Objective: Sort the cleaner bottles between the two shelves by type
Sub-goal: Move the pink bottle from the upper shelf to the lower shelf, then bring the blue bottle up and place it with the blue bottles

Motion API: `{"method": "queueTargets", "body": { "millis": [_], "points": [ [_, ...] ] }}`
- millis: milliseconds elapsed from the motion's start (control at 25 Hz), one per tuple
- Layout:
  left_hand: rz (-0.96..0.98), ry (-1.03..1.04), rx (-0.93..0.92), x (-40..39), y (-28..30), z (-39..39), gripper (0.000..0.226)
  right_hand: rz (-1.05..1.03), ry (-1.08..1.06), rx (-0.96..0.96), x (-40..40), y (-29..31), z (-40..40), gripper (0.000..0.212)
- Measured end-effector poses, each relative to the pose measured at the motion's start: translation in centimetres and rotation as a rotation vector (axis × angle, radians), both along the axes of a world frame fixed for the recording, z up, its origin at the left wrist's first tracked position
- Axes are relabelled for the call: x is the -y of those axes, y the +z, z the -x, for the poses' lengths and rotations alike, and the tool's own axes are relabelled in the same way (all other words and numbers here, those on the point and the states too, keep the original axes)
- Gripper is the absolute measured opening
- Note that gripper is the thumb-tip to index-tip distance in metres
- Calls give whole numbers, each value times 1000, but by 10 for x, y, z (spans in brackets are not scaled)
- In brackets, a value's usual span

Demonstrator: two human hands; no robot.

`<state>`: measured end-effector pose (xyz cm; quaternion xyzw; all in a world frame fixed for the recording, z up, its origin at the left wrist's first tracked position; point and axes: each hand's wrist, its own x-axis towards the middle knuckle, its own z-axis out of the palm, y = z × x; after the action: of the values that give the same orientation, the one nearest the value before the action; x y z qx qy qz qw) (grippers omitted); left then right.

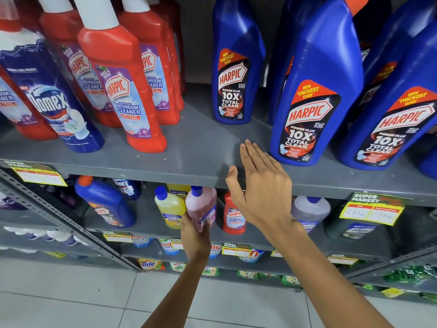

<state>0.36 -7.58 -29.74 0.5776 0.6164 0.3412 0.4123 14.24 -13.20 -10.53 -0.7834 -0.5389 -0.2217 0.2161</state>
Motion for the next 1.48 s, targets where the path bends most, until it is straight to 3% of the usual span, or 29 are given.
{"method": "queueTargets", "body": {
  "millis": [520,720,840,1000,1120,1200,1280,1320,1480],
  "points": [
    [35,9,8,2,-14,5,42,0,14,-23,0,1,1,65],
    [35,-76,31,9,-20,28,45,-17,53,-49,3,2,2,61],
    [80,-117,36,17,-24,67,30,-166,116,-76,5,-1,3,48],
    [64,-111,-70,-1,-27,152,9,-424,373,-331,21,-41,47,43],
    [43,-66,-180,-50,-19,221,14,-294,573,-506,21,-98,125,45],
    [91,-2,-137,-92,-12,258,18,-120,619,-606,-2,-137,173,50],
    [186,1,-68,-135,-5,283,52,35,555,-674,-42,-172,211,57],
    [221,-35,-50,-155,-3,291,55,96,501,-688,-62,-189,227,59],
    [347,-265,4,-218,2,299,41,340,309,-663,-141,-248,254,64]
  ]
}}
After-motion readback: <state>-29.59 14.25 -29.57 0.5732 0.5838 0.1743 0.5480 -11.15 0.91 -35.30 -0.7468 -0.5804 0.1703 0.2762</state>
